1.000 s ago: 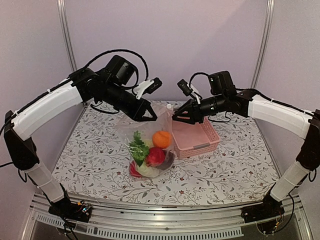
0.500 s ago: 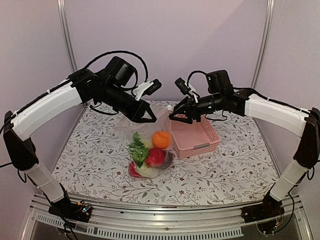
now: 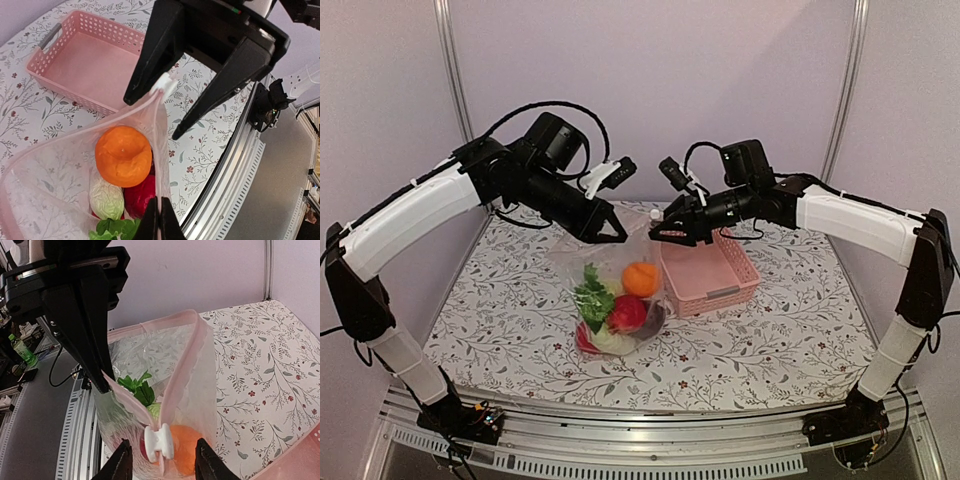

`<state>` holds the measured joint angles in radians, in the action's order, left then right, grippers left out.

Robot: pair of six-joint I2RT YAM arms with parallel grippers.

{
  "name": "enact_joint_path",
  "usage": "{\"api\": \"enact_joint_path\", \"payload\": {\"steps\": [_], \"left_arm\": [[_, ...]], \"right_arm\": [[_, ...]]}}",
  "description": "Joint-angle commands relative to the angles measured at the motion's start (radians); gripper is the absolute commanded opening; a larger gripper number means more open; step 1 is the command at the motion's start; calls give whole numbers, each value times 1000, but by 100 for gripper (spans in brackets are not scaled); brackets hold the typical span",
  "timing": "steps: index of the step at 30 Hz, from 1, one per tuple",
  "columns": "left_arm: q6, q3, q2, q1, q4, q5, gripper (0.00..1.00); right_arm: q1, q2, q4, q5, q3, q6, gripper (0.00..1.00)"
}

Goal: Place the food in the zip-top bag and seal the zipper
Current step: Pass from the left arm to the right

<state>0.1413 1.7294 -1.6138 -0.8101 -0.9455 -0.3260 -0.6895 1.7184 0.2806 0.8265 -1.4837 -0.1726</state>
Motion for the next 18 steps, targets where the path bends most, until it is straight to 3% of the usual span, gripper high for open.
{"api": "enact_joint_path", "payload": {"steps": [1,15,18], "left_arm": [[-7,-4,26,17,-3,5,0],[-9,-10,33,36,-17,66,0],[-13,12,27,38,-37,133,0]], "right_arm": [[-10,7,15,37,-13,-11,34],[-10,-18,27,-14,-13,24,0],[-12,-47,50,-15,-17,26,0]]}}
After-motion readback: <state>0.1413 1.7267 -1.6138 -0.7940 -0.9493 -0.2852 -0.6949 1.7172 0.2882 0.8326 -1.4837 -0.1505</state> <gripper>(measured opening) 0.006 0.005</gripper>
